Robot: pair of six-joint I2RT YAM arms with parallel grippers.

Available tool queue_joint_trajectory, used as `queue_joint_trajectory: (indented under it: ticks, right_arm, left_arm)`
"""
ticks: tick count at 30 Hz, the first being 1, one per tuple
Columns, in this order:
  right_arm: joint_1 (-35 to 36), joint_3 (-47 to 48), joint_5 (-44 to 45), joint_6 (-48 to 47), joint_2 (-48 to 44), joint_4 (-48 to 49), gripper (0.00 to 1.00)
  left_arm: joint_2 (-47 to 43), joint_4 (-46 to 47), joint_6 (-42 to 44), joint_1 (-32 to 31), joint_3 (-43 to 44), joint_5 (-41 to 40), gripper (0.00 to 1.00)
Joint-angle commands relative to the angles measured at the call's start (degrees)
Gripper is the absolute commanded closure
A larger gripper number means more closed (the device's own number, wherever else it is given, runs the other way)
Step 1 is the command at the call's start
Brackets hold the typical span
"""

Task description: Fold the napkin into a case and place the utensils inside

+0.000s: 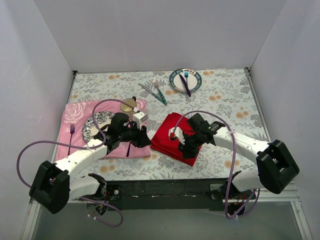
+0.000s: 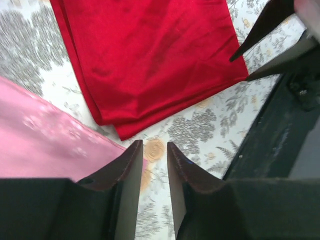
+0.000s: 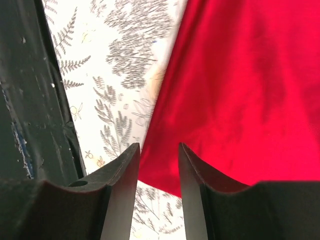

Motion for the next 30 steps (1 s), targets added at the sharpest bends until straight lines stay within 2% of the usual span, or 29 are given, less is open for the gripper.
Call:
queue_joint_trajectory:
  ticks: [1,3,5,8,11,12,13,15,16,20,30]
  right_arm:
    - [4.1,-3.9,5.6,2.7,-2.7,5.7,0.56]
    - [5.1,-4.6,7.3,1.8,-3.2,5.5,0.58]
    - [5.3,-6.0,8.7,1.4,-3.1,6.1,0.58]
    - [6.3,-8.0,10.1,1.2,-3.0,7.5,0.58]
    - [6.8,-8.2,10.5,0.8,-2.5,8.1,0.63]
    - [6.8,-8.3,10.9,0.7,-2.4,8.1,0.68]
    - [6.9,-8.5,11.2,0.5,-2.3,8.1,0.71]
    - [7.0,-9.4,11.7,-0.3,-2.2,7.9,0.78]
    - [6.9,-9.7,11.9,-0.3,-2.2,8.2,0.80]
    - [7.1,-10.5,12.0,-0.1,-3.3,8.0,0.83]
    - [8.1,-10.5,12.0,-0.5,-4.6,7.1,0.91]
  left_arm:
    - [-1.9,0.0,-12.6,0.4,-2.0,1.0,0.79]
    - [-1.0,-0.7,-15.3,0.4,-1.4,4.0,0.83]
    - [1.1,-0.5,-19.9,0.4,-0.5,6.7,0.84]
    - [3.2,0.8,-22.4,0.4,-0.3,6.9,0.83]
    - [3.8,3.2,-24.2,0.3,-1.1,6.0,0.73]
    - [4.1,3.6,-24.9,0.3,-1.2,4.9,0.66]
    - [4.3,3.7,-25.5,0.4,-1.1,3.9,0.53]
    - [4.4,5.8,-27.1,0.4,-1.5,2.7,0.45]
    - [4.4,6.7,-27.9,0.3,-1.7,2.1,0.37]
    - [5.1,11.9,-32.1,0.3,-3.2,2.4,0.35]
    - [7.3,15.6,-36.2,-0.7,-4.3,3.0,0.36]
